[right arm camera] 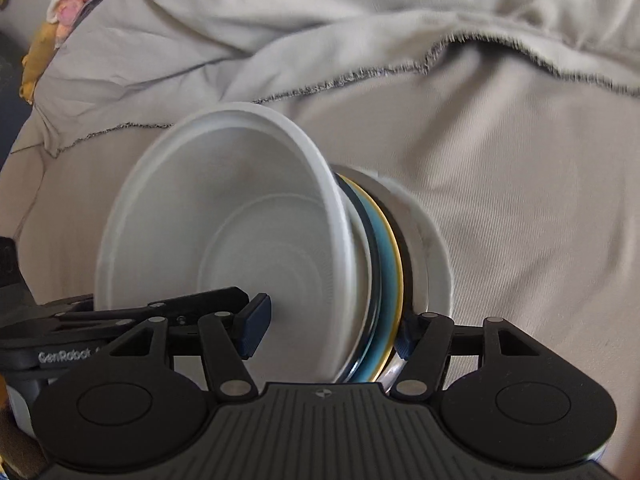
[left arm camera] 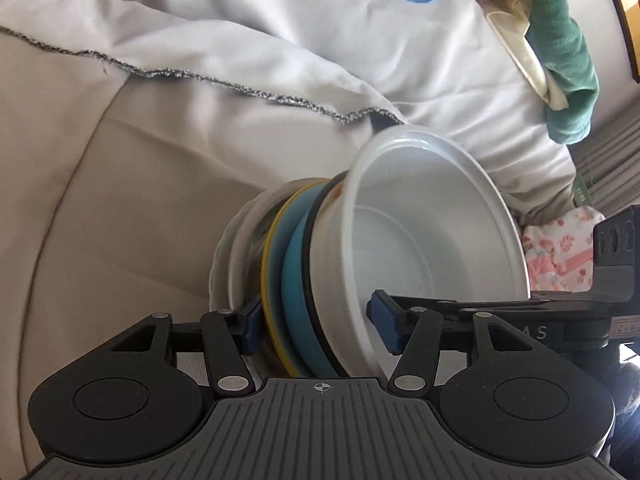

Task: Organize plates and bowls
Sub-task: 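Push the bowl stack with the left tool toward the white plate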

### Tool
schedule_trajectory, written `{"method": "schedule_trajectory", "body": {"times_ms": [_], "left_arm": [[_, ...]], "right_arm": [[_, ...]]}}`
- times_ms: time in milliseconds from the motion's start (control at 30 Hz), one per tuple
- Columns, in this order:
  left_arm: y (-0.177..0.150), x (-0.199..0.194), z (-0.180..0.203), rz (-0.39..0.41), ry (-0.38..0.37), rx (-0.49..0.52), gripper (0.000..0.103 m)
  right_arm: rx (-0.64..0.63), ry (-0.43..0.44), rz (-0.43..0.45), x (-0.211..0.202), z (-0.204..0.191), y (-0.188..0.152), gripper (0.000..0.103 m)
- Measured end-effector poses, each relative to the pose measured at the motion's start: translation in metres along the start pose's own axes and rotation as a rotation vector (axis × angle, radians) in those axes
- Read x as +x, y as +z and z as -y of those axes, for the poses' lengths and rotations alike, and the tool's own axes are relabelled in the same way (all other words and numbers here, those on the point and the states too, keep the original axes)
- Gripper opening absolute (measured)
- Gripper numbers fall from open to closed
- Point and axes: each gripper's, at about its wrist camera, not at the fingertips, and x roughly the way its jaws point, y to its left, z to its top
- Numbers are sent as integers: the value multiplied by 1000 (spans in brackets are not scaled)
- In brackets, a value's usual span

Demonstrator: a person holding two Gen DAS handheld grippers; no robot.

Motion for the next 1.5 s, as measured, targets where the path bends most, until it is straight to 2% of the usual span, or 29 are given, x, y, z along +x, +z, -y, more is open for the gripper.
{"method": "schedule_trajectory", "body": {"times_ms": [233, 400, 533, 600, 667, 733, 800, 867, 900, 933, 967, 1000, 1133, 1267, 1300, 1333, 1433, 1500], "left_arm": [[-6, -10, 1, 44, 23, -4, 54], [-4, -18, -2, 81, 3, -26, 54], [-3, -28, -7, 126, 35, -49, 54], [-2, -30, -12, 130, 16, -72, 51], [-1, -35, -13, 143, 9, -76, 51], [-1, -38, -14, 154, 0, -79, 51], [0, -39, -17, 152, -15, -89, 51], [1, -37, -19, 143, -24, -101, 51], [1, -36, -18, 139, -22, -101, 51], [0, -34, -16, 133, -15, -94, 52], [0, -33, -13, 132, -8, -82, 54], [-1, -31, -8, 127, 0, -66, 57], [-3, -24, 0, 106, -7, -25, 58], [-2, -28, -7, 112, -33, -56, 51], [-2, -32, -11, 131, -60, -78, 40], [-1, -36, -15, 147, -92, -99, 38], [-1, -47, -19, 196, -132, -116, 37], [-1, -46, -16, 191, -140, -114, 37]], "right_arm": [[85, -23, 36, -11, 4, -7, 62], [-2, -72, 116, -29, -6, -6, 64], [-133, -203, 263, -49, -22, -15, 80], [-210, -299, 330, -50, -32, -24, 83], [-250, -344, 365, -48, -36, -33, 84], [-232, -300, 323, -44, -33, -34, 84], [-163, -191, 265, -41, -24, -30, 84], [-101, -122, 239, -36, -16, -25, 82], [-88, -106, 233, -34, -14, -23, 76], [-83, -95, 225, -32, -14, -23, 64], [-83, -83, 213, -31, -15, -24, 58], [-91, -75, 218, -33, -17, -26, 56], [-101, -106, 236, -40, -19, -34, 56], [-72, -116, 236, -36, -13, -37, 55], [-76, -119, 242, -37, -13, -38, 54], [-84, -127, 249, -38, -14, -39, 54], [-101, -132, 269, -41, -18, -40, 54], [-92, -120, 273, -44, -17, -39, 52]]}}
